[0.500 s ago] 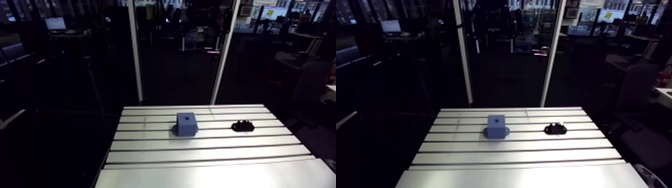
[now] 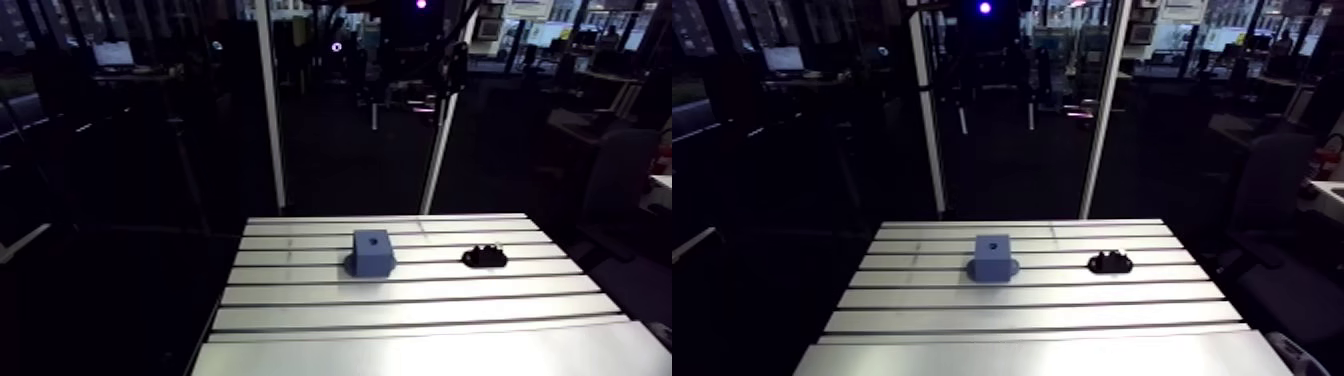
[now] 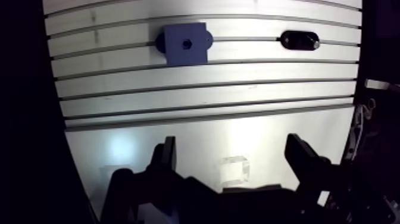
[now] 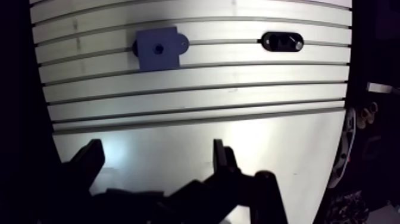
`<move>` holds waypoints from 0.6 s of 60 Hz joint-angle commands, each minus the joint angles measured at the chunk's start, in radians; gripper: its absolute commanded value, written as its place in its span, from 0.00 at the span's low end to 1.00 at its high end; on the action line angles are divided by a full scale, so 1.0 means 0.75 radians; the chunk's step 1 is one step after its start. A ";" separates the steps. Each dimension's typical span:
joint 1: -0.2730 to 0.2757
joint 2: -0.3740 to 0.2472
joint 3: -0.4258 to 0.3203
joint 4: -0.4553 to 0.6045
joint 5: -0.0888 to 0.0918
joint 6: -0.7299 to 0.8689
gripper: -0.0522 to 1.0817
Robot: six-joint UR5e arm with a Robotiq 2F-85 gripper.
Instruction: Pick up the M10 bolt and insert it into the hex recess until seated.
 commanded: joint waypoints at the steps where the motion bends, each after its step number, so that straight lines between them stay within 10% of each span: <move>1: 0.000 0.002 0.000 0.000 -0.041 0.000 0.05; 36: -0.109 0.026 0.021 -0.118 -0.036 -0.188 0.05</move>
